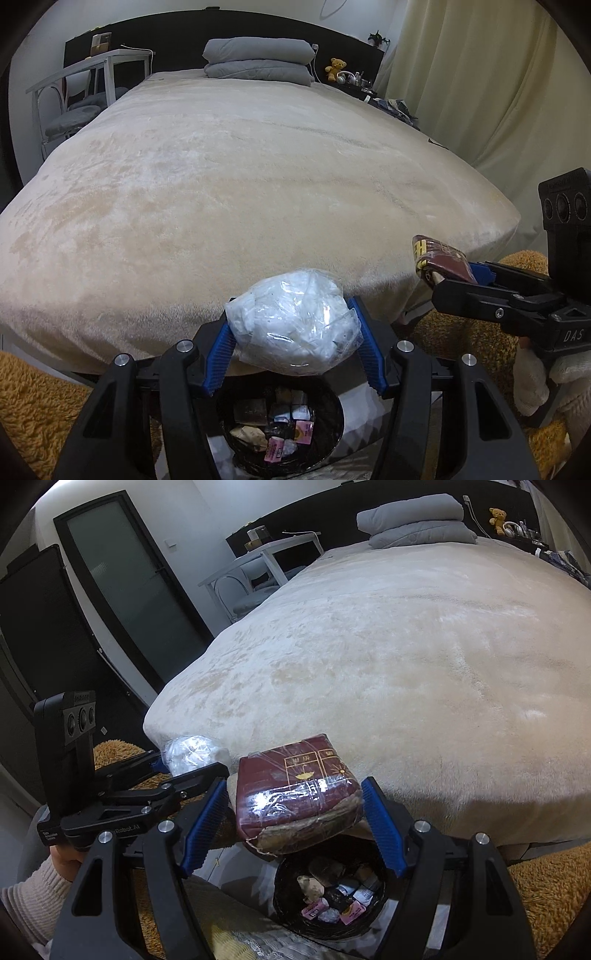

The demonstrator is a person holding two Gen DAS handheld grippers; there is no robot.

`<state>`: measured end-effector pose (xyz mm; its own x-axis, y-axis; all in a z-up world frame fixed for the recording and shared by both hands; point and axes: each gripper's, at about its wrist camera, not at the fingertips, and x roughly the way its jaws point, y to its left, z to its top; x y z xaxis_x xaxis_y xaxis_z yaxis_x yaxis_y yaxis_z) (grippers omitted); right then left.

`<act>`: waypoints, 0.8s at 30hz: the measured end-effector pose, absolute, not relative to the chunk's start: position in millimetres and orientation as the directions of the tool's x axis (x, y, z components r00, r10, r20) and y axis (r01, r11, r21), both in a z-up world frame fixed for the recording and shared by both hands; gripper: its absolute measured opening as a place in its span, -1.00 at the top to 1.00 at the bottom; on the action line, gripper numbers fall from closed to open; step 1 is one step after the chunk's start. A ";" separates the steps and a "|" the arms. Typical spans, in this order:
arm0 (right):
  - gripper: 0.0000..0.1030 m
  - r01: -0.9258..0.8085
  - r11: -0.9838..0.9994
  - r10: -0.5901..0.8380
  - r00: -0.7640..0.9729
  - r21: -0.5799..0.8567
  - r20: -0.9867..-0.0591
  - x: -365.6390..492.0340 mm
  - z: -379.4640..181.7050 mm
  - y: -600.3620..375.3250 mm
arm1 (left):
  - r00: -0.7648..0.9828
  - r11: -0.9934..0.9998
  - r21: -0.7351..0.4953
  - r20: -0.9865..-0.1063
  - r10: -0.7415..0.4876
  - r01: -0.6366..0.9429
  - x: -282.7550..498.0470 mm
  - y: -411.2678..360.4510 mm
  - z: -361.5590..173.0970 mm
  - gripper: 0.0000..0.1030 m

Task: Collect trash
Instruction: 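Carry the white bag and maroon pack down over the bin with both tools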

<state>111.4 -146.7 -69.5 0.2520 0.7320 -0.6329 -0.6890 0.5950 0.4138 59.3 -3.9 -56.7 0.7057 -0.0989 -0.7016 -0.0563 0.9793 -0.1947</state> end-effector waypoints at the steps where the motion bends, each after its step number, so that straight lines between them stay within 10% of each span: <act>1: -0.42 -0.692 0.592 0.733 0.248 0.414 -0.634 109.4 -70.1 -146.8 | 0.701 0.980 -0.194 -0.706 -0.100 -0.055 57.8 -5.1 -58.5 -0.12; 24: -0.42 -0.606 0.616 0.629 -0.005 0.503 -0.777 107.6 -137.9 -133.1 | 0.412 0.958 -0.252 -0.894 -0.175 -0.139 60.1 -2.8 -133.7 -0.12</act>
<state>107.6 -133.1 -137.9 -0.0052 0.6289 -0.7774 -0.6063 0.6162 0.5026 60.1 -2.8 -133.7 0.4122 -0.1751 -0.8941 -0.1394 0.9577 -0.2518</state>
